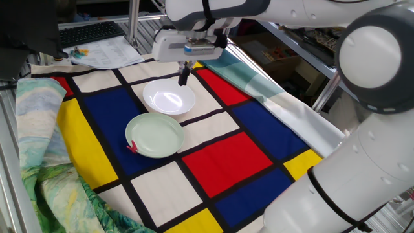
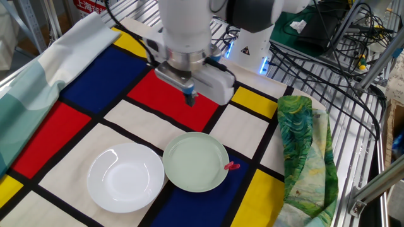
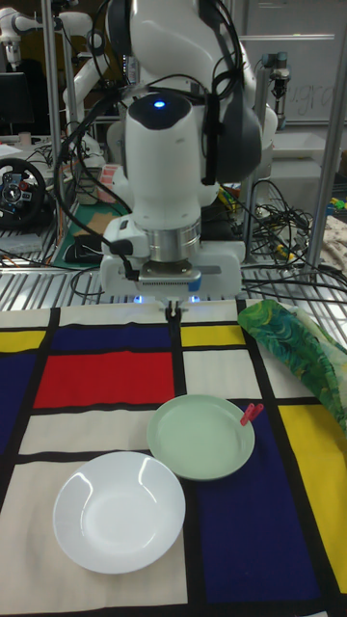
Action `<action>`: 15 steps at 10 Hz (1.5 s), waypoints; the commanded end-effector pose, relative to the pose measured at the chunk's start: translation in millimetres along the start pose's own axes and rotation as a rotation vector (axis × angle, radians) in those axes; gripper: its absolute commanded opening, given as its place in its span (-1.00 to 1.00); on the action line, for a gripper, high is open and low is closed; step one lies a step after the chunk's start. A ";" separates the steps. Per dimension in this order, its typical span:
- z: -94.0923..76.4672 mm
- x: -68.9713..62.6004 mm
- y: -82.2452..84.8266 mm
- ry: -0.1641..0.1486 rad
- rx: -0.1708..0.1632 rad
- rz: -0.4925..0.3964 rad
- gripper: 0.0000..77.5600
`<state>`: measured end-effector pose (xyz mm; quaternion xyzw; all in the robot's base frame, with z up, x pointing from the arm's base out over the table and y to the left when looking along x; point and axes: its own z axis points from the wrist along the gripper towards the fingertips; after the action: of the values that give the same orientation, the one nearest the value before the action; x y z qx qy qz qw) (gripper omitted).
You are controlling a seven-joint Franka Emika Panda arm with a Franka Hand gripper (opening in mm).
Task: Use a clamp
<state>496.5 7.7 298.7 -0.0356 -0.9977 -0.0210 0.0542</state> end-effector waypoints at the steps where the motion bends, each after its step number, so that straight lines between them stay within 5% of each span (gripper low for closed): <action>1: -7.2 14.6 32.5 -0.015 0.028 0.014 -1.00; 7: -5.2 27.7 65.7 -0.029 0.023 0.027 -1.00; 12: 13.2 28.3 68.7 -0.045 0.009 0.008 -1.00; 15: 15.6 29.8 68.0 -0.117 0.007 -0.011 -1.00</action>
<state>470.1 78.3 287.9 -0.0384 -0.9989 -0.0139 0.0218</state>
